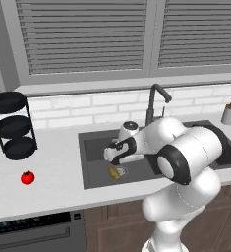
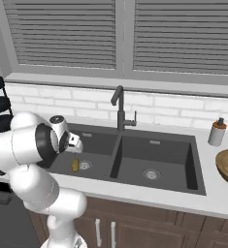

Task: Pick the potato from the sink and place it in the bowl. Then pick the bowl and place it in the microwave. Then close the microwave door and press the start button.

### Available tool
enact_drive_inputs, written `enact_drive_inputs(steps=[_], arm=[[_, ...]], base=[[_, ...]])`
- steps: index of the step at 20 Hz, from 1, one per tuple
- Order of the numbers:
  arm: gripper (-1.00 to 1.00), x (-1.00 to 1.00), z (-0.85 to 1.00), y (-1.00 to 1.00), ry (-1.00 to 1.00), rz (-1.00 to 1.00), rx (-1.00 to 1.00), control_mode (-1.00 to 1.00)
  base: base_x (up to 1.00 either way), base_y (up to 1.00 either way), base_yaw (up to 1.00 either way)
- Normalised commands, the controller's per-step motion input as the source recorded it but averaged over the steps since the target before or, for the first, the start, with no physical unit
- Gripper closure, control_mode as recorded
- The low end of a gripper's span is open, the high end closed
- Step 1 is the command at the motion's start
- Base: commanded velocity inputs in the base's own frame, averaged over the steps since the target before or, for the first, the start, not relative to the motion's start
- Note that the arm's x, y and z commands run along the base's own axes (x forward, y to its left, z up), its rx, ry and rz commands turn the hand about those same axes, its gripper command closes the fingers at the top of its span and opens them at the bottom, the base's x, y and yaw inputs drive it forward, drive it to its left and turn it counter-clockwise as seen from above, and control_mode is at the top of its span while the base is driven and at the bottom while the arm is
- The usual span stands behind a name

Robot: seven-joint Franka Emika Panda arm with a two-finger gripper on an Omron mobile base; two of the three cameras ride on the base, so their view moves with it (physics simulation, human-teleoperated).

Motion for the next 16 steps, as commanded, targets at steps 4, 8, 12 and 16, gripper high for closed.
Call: enact_drive_inputs(steps=[4, 8, 12, 16], arm=[[-1.0, 0.02, -0.3, 0.02, 0.0, 0.0, 0.0, -1.0], [-1.0, 0.11, -0.31, 0.0, 0.0, 0.0, 0.0, -1.0], [-1.0, 0.19, -0.14, 0.0, 0.05, 0.0, 0.0, -1.0], [-1.0, 0.33, -0.08, 0.0, 0.0, 0.0, 0.0, -1.0]], base=[[0.0, 0.0, 0.0], [0.0, 0.0, 0.0], [0.0, 0.0, 0.0], [0.0, 0.0, 0.0]])
